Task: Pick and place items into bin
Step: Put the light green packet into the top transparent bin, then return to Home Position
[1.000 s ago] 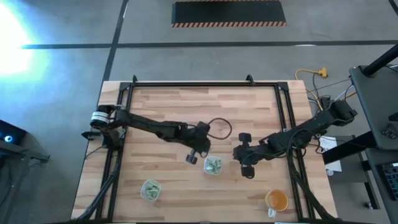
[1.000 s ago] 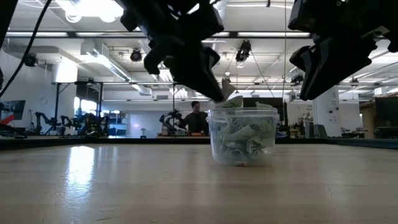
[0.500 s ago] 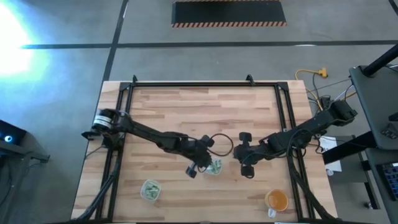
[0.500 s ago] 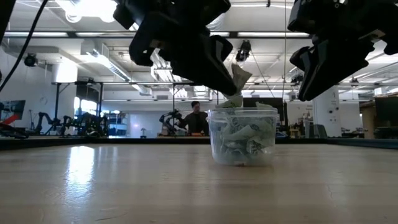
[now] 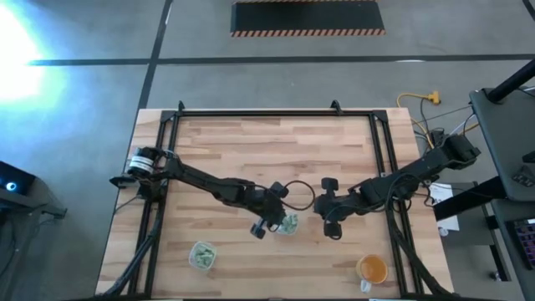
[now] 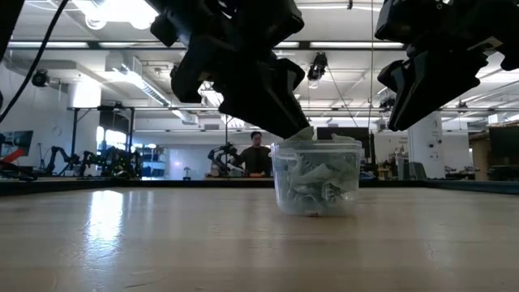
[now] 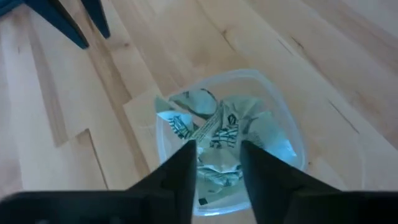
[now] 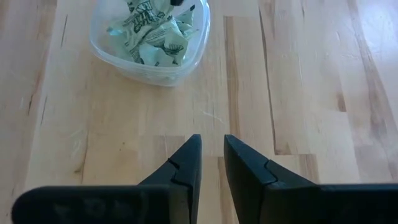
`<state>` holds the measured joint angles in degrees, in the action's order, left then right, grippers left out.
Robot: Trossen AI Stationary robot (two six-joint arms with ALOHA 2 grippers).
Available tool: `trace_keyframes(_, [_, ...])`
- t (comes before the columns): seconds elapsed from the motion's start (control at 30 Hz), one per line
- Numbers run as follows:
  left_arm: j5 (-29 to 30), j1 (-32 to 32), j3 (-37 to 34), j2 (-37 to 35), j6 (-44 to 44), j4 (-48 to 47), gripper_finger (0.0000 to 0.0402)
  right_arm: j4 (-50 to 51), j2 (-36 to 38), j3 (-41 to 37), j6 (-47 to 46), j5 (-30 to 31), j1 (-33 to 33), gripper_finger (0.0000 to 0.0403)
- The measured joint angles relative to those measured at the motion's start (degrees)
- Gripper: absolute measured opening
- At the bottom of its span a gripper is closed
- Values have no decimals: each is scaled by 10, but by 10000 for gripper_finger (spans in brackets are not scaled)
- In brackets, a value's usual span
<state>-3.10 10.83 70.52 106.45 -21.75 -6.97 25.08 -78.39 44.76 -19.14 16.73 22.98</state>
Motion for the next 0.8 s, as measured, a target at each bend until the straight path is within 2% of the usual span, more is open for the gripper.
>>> trace_keyframes(0.2, [16, 0, 0, -8, 1, 0, 167, 0, 0, 0, 0, 0, 0, 59])
trace_keyframes(0.4, [128, 0, 1, -64, 4, -32, 186, 2, 0, 0, 2, 3, 0, 56])
trace_keyframes(0.53, [142, -1, -1, -125, 33, -81, 187, 0, 0, 4, 26, 46, 0, 57])
trace_keyframes(0.63, [142, 0, -18, -185, 33, -113, 187, -4, 1, 19, 35, 113, 0, 59])
trace_keyframes(0.73, [145, 0, -66, -254, 30, -116, 187, -4, 9, 35, 62, 151, 1, 58])
trace_keyframes(0.8, [166, 0, -110, -305, 42, -76, 187, -6, 18, 39, 91, 155, 5, 59])
